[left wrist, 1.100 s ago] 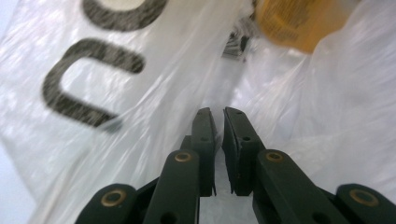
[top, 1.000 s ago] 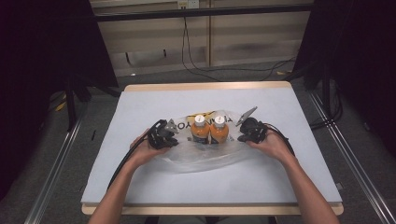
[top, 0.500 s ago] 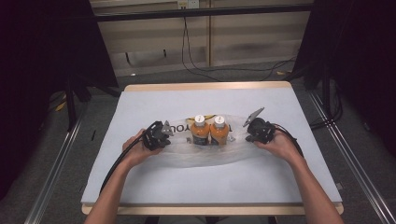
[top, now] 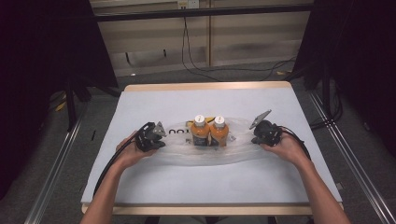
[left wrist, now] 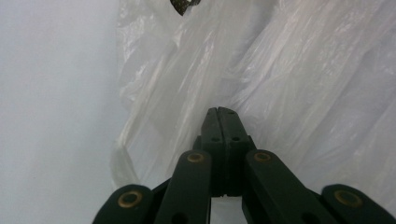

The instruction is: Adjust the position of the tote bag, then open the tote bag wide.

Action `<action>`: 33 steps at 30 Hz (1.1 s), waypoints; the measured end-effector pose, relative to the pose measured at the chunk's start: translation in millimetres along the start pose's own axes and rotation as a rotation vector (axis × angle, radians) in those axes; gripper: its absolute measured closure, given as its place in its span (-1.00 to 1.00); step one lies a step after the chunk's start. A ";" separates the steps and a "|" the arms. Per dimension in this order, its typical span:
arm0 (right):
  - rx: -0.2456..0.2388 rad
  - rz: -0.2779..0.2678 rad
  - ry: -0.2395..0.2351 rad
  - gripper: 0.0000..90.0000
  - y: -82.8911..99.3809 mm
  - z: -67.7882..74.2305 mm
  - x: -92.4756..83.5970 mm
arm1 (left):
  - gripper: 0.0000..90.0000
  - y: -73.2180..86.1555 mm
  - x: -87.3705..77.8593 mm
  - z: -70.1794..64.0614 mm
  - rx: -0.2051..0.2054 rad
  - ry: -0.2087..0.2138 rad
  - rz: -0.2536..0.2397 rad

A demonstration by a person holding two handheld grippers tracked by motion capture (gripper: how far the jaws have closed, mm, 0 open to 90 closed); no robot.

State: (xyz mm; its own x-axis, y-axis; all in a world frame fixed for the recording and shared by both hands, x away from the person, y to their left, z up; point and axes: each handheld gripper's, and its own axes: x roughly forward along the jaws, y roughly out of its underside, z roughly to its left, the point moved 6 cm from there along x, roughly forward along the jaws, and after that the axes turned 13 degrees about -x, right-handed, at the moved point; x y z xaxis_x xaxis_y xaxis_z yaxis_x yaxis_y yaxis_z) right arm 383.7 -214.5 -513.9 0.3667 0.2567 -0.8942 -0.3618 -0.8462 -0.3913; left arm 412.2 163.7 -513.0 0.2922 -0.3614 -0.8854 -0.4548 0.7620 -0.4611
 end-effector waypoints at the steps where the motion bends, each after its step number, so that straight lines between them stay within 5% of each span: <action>1: 0.006 -0.002 -0.007 1.00 0.6 1.5 -0.6 | 1.00 0.5 -0.8 1.0 0.010 -0.002 0.007; 8: 0.027 -0.029 -0.013 1.00 6.7 4.5 -3.9 | 1.00 7.4 -4.8 1.2 0.015 -0.027 0.012; 14: 0.028 -0.044 -0.013 1.00 11.2 6.9 -6.1 | 1.00 13.7 -7.7 5.3 -0.014 -0.009 -0.007; 16: 0.033 -0.056 -0.017 1.00 12.5 6.7 -6.4 | 1.00 14.9 -7.0 6.5 -0.052 0.012 -0.038; 28: 0.049 -0.071 -0.008 1.00 12.4 8.1 -6.6 | 1.00 21.3 -11.3 12.4 -0.091 0.039 -0.049; 33: 0.062 -0.129 -0.017 1.00 10.0 6.4 -7.9 | 1.00 19.0 -14.2 12.4 -0.108 0.072 -0.089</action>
State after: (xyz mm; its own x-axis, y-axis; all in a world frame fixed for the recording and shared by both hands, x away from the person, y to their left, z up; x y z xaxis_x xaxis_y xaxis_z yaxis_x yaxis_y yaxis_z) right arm 371.6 -222.0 -512.2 0.3992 0.3695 -0.8391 -0.3649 -0.7756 -0.5151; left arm 409.8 190.0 -508.5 0.2764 -0.4653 -0.8409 -0.5187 0.6644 -0.5381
